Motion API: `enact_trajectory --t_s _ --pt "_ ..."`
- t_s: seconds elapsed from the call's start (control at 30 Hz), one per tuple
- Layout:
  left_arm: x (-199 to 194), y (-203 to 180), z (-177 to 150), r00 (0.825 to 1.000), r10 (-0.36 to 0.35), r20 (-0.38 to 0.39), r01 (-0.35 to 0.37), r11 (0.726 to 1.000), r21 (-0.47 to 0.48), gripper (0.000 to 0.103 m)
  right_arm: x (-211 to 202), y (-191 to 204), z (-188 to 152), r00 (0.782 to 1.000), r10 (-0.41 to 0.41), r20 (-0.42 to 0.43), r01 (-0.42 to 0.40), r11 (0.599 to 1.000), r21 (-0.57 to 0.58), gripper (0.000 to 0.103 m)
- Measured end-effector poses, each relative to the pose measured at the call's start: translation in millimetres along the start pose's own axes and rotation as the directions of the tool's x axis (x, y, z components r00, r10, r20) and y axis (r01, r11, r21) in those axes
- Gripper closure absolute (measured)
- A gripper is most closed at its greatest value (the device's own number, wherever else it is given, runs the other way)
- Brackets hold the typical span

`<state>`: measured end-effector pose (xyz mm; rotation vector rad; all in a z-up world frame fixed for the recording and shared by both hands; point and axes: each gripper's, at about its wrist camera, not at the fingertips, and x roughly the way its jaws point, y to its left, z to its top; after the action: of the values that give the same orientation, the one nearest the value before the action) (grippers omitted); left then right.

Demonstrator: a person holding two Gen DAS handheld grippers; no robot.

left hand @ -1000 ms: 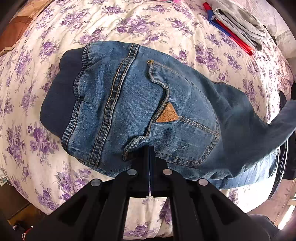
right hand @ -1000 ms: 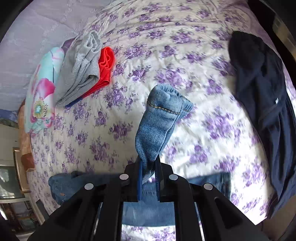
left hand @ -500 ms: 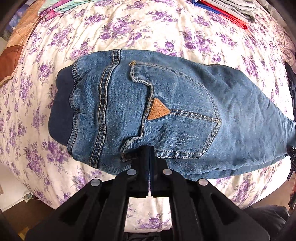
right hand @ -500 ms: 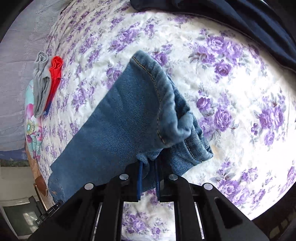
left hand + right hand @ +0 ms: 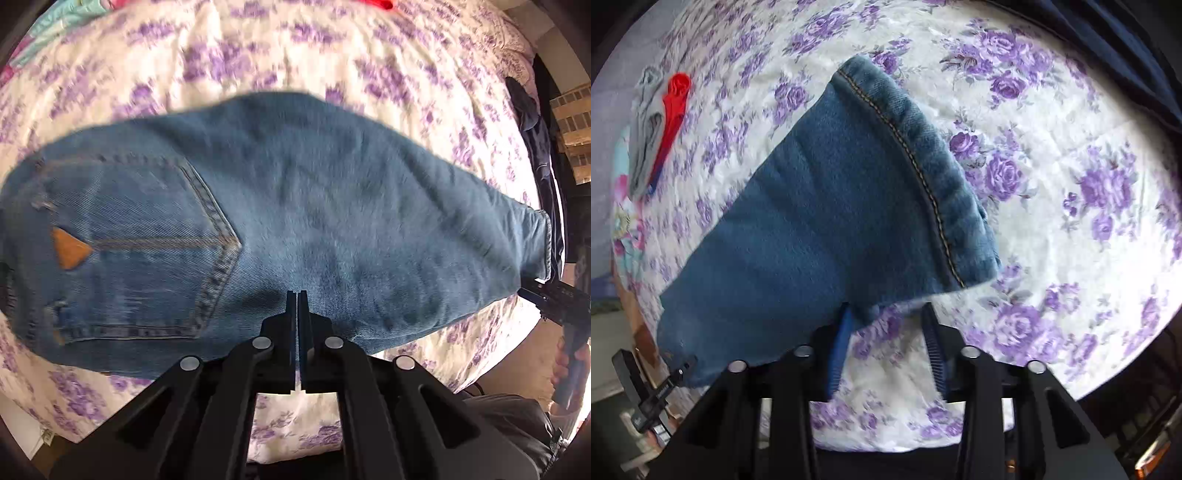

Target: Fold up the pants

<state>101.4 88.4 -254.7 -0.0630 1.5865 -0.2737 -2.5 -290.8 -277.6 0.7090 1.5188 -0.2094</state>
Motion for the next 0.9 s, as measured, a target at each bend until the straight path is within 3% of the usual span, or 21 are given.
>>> enact_trajectory --t_s 0.07,0.1,0.23,0.33,0.4,0.47,0.6,0.67,0.9 --pt "16.2 2.2 -7.8 1.000 -0.003 0.008 0.003 1.000 -0.021 0.102 -19.2 20.5 -7.8 0.993 -0.115 0.016 0.116 0.985 -0.130 0.054" --pt "15.0 2.9 -11.8 0.999 -0.014 0.031 0.015 1.000 -0.023 0.102 -28.6 35.0 -12.4 0.991 -0.136 0.020 0.137 0.970 -0.201 0.054" --pt "17.4 13.4 -20.4 0.996 -0.086 0.035 0.088 0.994 -0.057 0.102 -48.1 118.2 -16.7 1.000 0.014 0.004 -0.011 0.909 -0.417 0.051" --pt "19.9 16.2 -18.9 0.993 -0.111 0.032 0.113 0.991 -0.075 0.102 -38.5 217.9 -14.3 0.994 0.106 0.002 -0.081 0.769 -0.634 0.048" --pt "20.0 10.2 -18.5 0.996 -0.087 0.028 0.089 0.994 -0.056 0.102 -20.3 285.5 -16.3 0.990 0.141 -0.004 -0.094 0.639 -0.763 0.046" --pt "19.9 -1.4 -15.5 0.999 -0.044 0.027 0.045 0.999 -0.022 0.102 9.3 344.1 -19.4 0.982 0.158 -0.099 -0.168 0.519 -0.838 0.046" --pt "22.7 -21.5 -11.4 0.999 0.029 0.030 -0.030 0.999 0.034 0.102 61.5 416.3 -24.5 0.967 0.094 -0.239 -0.256 0.398 -0.881 0.046" --pt "24.9 -27.1 -9.2 0.999 0.035 0.035 -0.036 0.999 0.035 0.102 80.3 432.4 -20.7 0.956 0.068 -0.286 -0.289 0.380 -0.879 0.046" --pt "24.6 -17.7 -12.7 0.999 -0.012 0.043 0.011 1.000 0.019 0.102 118.2 437.6 -12.9 0.895 -0.029 -0.445 -0.402 0.379 -0.834 0.044"
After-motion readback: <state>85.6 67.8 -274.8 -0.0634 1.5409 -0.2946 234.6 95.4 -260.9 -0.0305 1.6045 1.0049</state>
